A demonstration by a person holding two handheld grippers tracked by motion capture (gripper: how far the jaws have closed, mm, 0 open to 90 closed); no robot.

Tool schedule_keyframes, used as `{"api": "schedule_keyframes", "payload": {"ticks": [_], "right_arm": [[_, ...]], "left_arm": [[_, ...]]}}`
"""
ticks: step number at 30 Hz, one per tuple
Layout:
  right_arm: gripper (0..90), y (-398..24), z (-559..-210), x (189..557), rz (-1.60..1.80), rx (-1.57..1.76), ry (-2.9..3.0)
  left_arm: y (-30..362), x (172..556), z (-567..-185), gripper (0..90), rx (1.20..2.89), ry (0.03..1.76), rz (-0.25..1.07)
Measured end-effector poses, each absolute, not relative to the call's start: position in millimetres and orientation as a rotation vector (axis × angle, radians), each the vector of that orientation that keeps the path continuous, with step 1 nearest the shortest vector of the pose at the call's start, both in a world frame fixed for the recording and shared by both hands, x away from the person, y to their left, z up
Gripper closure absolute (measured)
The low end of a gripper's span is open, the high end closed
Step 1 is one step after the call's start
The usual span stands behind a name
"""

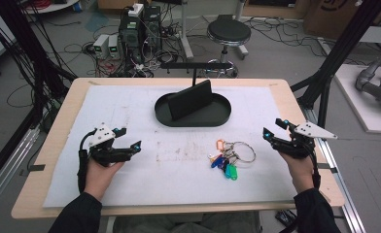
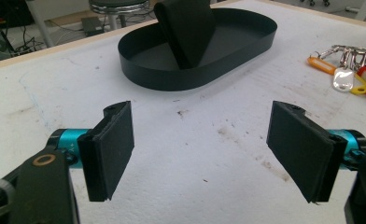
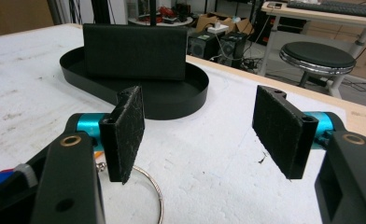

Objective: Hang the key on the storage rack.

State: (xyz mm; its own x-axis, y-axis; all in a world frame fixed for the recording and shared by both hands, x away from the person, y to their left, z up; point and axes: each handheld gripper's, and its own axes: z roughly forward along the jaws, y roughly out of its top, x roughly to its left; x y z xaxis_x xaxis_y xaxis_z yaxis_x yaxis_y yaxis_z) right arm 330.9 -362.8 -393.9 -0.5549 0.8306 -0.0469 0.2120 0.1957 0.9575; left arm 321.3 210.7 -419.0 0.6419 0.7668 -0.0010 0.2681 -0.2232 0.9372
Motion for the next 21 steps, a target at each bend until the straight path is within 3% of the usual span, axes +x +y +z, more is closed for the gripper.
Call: {"api": "schedule_keyframes", "payload": {"ticks": [12, 21], "right_arm": [[35.7, -359, -401, 335, 1.362, 0.97, 1.947], [28.3, -356, -407, 343, 1.331, 1.042, 1.99]], "left_arm": [[211, 317, -421, 23.1, 1.792, 0.853, 0.591], [213, 316, -423, 23.2, 1.799, 0.855, 0.589]]}}
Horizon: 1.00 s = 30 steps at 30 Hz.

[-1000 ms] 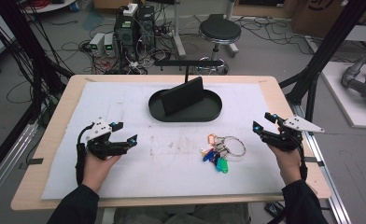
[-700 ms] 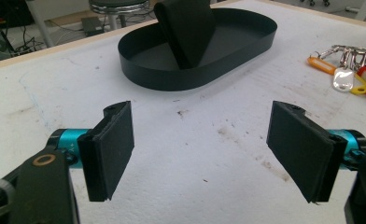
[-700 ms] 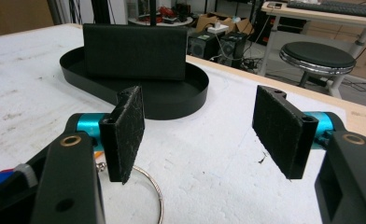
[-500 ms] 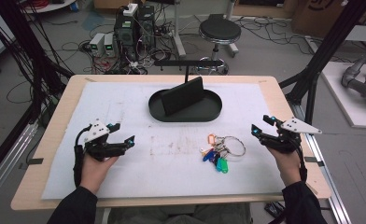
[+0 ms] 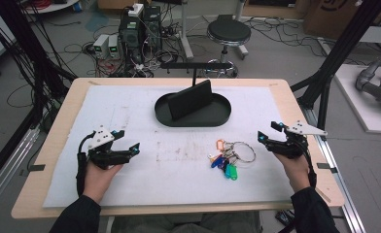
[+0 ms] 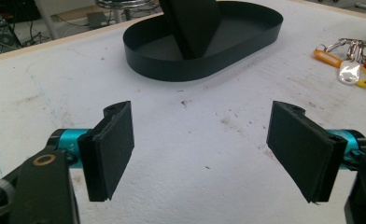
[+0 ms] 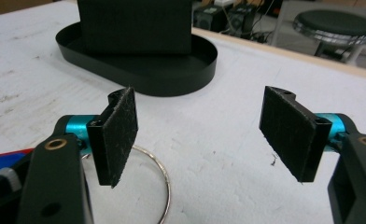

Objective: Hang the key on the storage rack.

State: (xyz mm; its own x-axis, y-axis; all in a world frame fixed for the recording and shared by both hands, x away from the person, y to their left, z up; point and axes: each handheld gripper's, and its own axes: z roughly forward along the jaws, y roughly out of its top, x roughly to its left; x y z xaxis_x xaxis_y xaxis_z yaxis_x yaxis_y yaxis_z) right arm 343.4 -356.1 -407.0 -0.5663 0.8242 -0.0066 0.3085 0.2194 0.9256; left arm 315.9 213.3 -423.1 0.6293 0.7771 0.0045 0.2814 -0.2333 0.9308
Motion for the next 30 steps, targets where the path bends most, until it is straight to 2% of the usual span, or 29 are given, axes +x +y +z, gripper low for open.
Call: {"api": "schedule_keyframes", "payload": {"ticks": [12, 20, 25, 30], "right_arm": [[30.0, -352, -418, 352, 1.222, 1.125, 2.074], [48.8, -342, -430, 354, 1.15, 1.115, 2.165], [52.2, -336, -437, 358, 1.097, 1.117, 2.213], [61.0, -331, -442, 359, 1.06, 1.124, 2.247]], "left_arm": [[212, 316, -424, 23.1, 1.811, 0.85, 0.591], [209, 316, -425, 23.2, 1.815, 0.847, 0.588], [209, 317, -426, 23.2, 1.822, 0.847, 0.584], [208, 317, -427, 23.2, 1.825, 0.849, 0.582]]}}
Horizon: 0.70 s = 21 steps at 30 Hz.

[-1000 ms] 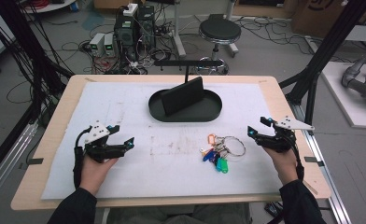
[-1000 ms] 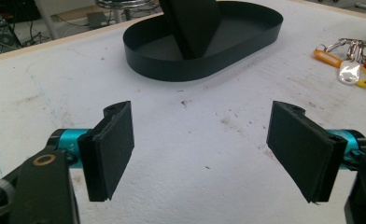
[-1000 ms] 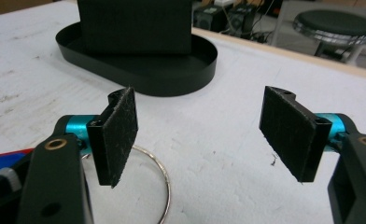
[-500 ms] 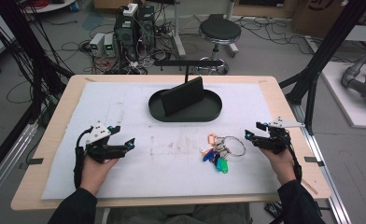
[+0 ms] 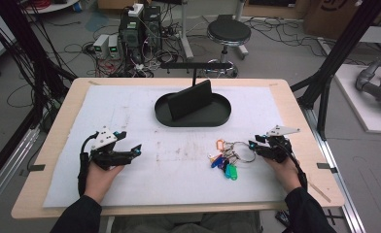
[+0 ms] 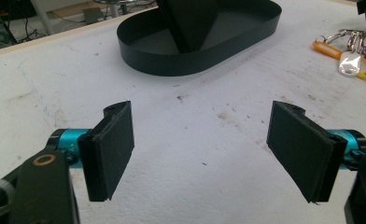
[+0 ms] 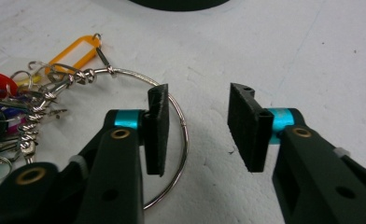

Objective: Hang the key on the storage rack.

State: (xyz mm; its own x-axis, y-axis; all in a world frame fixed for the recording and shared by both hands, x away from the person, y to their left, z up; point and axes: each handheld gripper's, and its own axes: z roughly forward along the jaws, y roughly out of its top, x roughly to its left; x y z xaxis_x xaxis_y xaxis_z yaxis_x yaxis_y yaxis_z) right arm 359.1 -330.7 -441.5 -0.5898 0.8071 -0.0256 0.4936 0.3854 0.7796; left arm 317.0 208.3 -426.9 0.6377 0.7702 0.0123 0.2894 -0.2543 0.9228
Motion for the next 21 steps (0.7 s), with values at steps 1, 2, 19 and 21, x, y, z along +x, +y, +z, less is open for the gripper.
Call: {"api": "schedule_keyframes", "payload": {"ticks": [1, 2, 19, 21], "right_arm": [[62.4, -330.1, -442.6, 359.9, 1.049, 1.116, 2.258], [64.3, -328.7, -443.9, 360.7, 1.035, 1.115, 2.272], [84.3, -320.9, -451.4, 366.1, 0.966, 1.127, 2.342], [85.8, -320.7, -451.4, 366.1, 0.972, 1.132, 2.343]], "left_arm": [[208.0, 317.0, -427.0, 23.3, 1.825, 0.848, 0.583], [207.9, 316.9, -427.0, 23.3, 1.826, 0.848, 0.583], [206.5, 317.5, -428.0, 23.3, 1.837, 0.844, 0.58], [206.0, 317.3, -428.1, 23.3, 1.838, 0.846, 0.58]]}}
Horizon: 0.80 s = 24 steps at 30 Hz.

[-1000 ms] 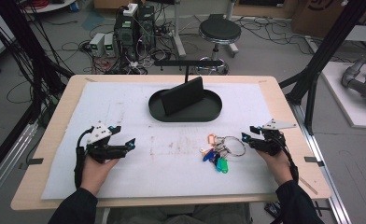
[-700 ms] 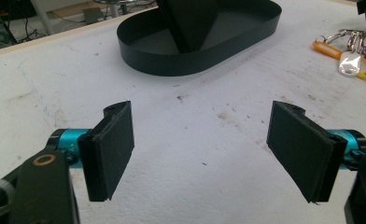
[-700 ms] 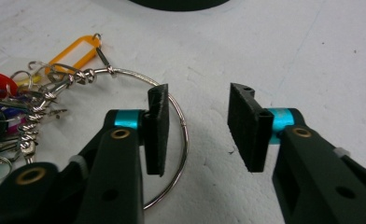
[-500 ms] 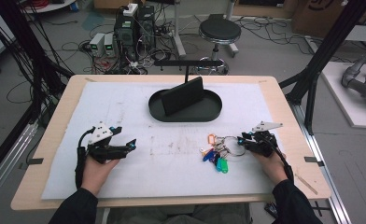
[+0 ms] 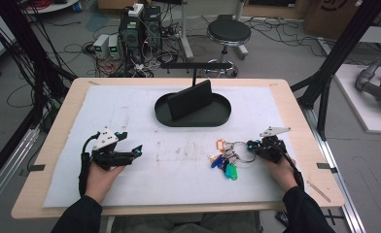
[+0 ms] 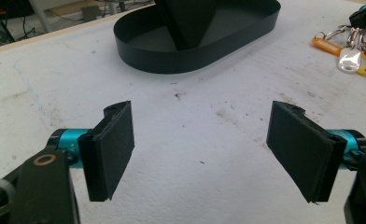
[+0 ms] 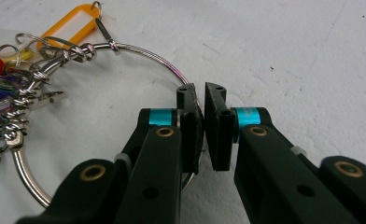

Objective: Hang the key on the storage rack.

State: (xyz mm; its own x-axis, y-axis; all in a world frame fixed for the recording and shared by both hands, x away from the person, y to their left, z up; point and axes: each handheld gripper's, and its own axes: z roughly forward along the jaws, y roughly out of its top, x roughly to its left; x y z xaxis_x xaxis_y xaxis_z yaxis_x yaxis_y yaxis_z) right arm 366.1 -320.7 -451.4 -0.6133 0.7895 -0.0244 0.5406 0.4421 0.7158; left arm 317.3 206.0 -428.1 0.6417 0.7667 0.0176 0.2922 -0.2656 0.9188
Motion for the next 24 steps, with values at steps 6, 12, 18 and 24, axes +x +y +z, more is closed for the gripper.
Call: {"api": "schedule_keyframes", "payload": {"ticks": [6, 12, 18, 24], "right_arm": [[86.9, -322, -451, 367, 0.987, 1.148, 2.347], [84.7, -323, -450, 369, 1.028, 1.129, 2.344], [76.1, -316, -450, 372, 1.023, 1.082, 2.354], [78.4, -312, -452, 379, 1.011, 1.082, 2.391]], "left_arm": [[206, 317, -428, 23.4, 1.84, 0.842, 0.581], [206, 317, -428, 23.4, 1.84, 0.843, 0.579], [206, 317, -429, 23.4, 1.846, 0.844, 0.577], [206, 316, -429, 23.4, 1.845, 0.844, 0.579]]}}
